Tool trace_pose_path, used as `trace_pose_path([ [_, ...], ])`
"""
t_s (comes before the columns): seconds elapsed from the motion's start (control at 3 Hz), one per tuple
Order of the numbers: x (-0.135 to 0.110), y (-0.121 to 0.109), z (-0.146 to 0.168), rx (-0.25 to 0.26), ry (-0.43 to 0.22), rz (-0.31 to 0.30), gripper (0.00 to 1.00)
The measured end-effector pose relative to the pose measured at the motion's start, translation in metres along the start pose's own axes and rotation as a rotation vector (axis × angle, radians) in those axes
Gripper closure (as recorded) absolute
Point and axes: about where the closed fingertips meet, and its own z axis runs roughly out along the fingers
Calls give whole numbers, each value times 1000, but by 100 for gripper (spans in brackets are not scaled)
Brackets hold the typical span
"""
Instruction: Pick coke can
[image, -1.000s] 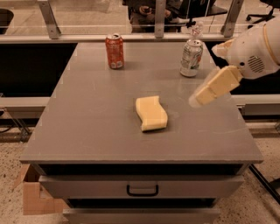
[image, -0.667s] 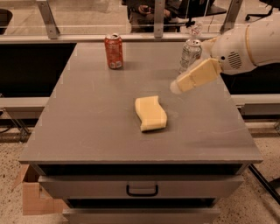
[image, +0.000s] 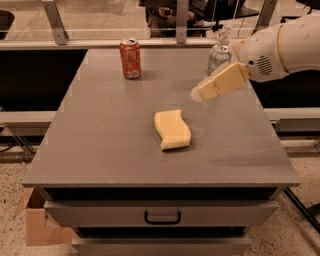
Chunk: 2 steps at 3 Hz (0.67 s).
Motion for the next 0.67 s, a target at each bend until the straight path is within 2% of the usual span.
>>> trace_pose_path([
  [0.33,2,-4,28,6,-22,-12,0],
  [0.67,-5,-13,70,-30,-50,-30,0],
])
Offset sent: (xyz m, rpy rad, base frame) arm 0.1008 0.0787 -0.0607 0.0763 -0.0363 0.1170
